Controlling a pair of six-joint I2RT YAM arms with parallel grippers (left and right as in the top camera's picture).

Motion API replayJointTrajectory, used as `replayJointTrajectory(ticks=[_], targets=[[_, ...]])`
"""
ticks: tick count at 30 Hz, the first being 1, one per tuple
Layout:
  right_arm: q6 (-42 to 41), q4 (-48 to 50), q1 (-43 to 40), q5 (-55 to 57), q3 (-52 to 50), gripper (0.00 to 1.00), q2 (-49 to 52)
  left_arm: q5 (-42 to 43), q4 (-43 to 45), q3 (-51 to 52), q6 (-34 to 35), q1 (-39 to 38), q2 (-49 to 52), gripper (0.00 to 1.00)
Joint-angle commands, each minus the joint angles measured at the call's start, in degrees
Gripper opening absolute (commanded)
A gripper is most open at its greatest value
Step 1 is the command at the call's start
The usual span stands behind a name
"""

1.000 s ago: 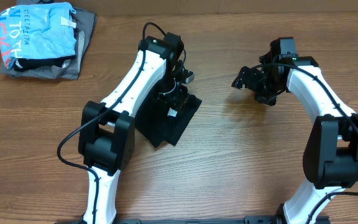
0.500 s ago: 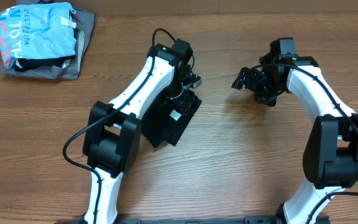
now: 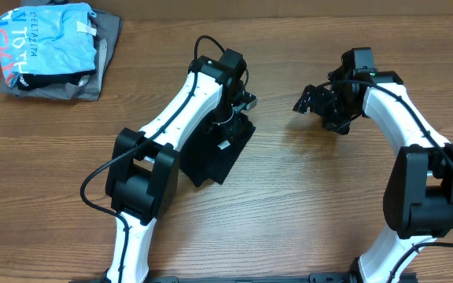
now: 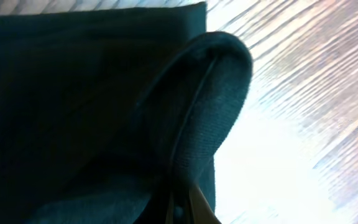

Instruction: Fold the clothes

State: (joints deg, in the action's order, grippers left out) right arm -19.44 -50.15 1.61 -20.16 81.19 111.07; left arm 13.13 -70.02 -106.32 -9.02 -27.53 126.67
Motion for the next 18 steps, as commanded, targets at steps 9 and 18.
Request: replayJointTrajectory(ticks=[9, 18], targets=[[0.0, 0.4, 0.3, -0.4, -0.2, 0.96, -0.3, 4.4, -1.2, 0.3, -1.2, -4.8, 1.5, 0.19], [0.0, 0.0, 0.3, -0.4, -0.2, 0.97, -0.3, 8.2, 0.9, 1.3, -1.3, -5.2, 8.3, 0.27]])
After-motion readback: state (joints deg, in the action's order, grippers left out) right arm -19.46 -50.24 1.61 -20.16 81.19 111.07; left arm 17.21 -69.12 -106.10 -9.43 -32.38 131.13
